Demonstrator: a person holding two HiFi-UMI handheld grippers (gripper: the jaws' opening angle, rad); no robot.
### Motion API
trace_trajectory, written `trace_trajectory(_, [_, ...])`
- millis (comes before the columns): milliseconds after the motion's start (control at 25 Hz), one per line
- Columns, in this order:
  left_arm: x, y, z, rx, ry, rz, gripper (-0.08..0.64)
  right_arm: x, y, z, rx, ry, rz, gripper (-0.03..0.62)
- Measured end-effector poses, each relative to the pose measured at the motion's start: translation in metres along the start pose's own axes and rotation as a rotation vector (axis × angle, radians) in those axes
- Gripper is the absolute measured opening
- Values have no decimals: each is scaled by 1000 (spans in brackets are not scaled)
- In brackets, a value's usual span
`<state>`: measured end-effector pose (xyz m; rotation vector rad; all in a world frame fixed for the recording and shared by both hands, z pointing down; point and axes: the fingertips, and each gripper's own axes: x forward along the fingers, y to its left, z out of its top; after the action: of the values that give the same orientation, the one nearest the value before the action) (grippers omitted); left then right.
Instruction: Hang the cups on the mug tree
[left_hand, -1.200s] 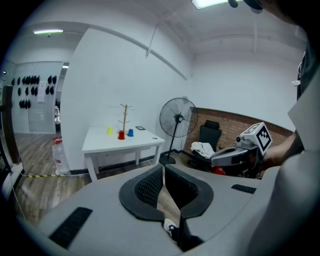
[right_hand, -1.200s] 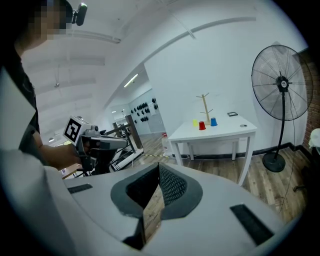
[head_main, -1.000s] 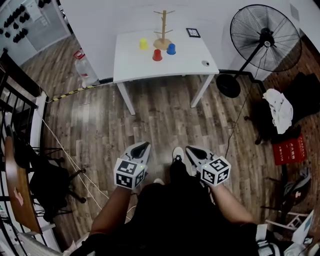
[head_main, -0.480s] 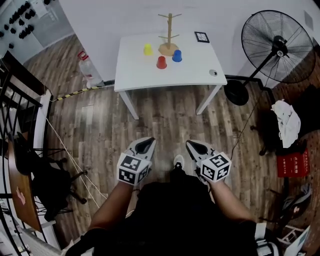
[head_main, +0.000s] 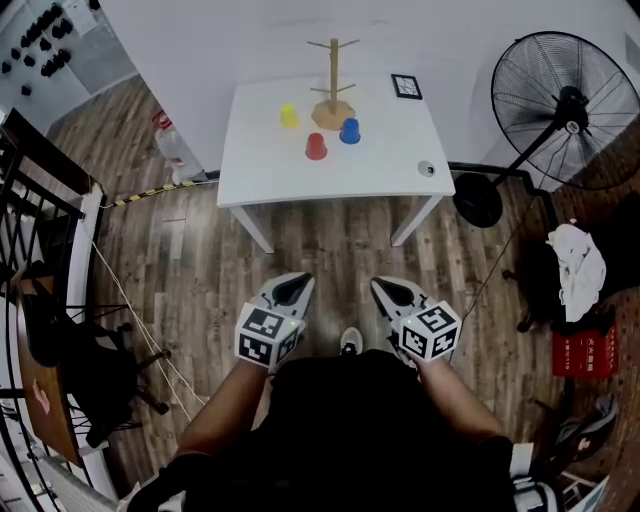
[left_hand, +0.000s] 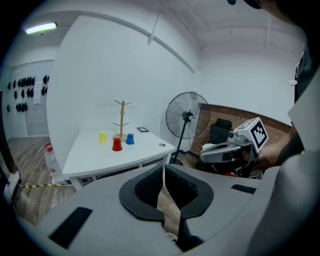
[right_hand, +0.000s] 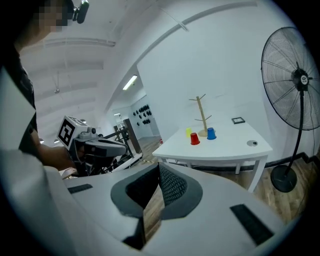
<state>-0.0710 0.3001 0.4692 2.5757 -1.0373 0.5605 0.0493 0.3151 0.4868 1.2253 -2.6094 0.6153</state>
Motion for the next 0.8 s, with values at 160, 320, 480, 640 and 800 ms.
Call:
trace_trajectory(160, [30, 10, 22, -1, 2, 15, 28, 10, -28, 19, -19, -5, 19, 6])
trace_trajectory(320, [55, 18, 46, 7, -16, 34, 28, 17, -56, 35, -29, -12, 34, 6])
trace_trajectory(480, [67, 29, 55, -10, -20, 79, 28, 21, -75, 40, -28, -7, 54, 6])
trace_trajectory(640, [75, 30, 53, -15, 2, 90, 28, 27, -85, 38, -15, 13, 72, 6])
trace_trajectory(800, [82, 29, 51, -24, 25, 81, 28, 37, -89, 35, -4, 35, 87, 6])
